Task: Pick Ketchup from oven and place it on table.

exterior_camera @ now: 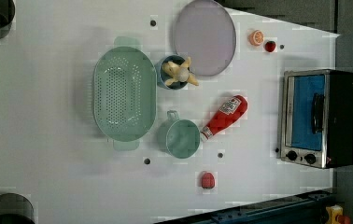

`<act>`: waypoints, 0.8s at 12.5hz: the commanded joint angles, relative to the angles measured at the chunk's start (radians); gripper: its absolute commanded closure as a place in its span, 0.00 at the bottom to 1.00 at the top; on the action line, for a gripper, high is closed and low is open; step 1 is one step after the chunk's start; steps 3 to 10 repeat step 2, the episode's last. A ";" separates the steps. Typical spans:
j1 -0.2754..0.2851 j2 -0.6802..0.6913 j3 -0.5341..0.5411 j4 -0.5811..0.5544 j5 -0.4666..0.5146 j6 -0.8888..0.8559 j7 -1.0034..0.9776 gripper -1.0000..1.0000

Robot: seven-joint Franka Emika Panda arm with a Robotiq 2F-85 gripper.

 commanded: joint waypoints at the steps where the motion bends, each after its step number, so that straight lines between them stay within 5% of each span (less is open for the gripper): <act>1: -0.015 0.015 -0.005 -0.003 0.006 0.012 0.023 0.00; 10: -0.015 0.015 -0.005 -0.003 0.006 0.012 0.023 0.00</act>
